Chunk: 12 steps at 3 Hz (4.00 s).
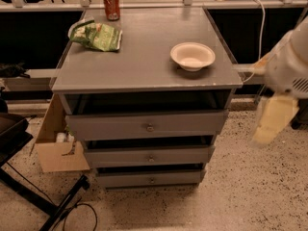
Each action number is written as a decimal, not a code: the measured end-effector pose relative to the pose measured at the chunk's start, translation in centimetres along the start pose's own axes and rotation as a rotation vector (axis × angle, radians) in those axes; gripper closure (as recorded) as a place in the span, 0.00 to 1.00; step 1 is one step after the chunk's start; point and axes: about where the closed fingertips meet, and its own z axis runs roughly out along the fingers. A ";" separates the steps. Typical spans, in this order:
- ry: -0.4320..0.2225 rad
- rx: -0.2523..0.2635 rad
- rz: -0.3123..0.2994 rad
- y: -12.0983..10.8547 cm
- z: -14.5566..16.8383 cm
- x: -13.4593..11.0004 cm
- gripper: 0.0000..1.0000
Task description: Open bottom drawer
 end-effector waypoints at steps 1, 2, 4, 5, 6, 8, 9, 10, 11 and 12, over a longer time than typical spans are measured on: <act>-0.023 -0.015 -0.010 2.5 6.4 0.9 0.00; 0.015 -0.006 -0.053 4.8 13.4 0.5 0.00; 0.051 -0.046 -0.042 8.5 29.0 2.3 0.00; 0.052 -0.031 -0.041 8.3 29.0 2.1 0.00; 0.058 0.001 -0.048 7.9 28.2 1.5 0.00; -0.067 -0.072 -0.152 11.2 43.5 -0.8 0.00; -0.115 -0.106 -0.178 12.0 48.9 -0.2 0.00; -0.141 -0.144 -0.146 12.0 53.5 1.8 0.00; -0.122 -0.195 -0.119 11.0 57.5 3.6 0.00; -0.126 -0.191 -0.119 10.6 57.7 3.4 0.00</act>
Offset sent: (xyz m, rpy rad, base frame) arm -0.0188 0.0500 -0.3101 -0.1286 0.0193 0.0914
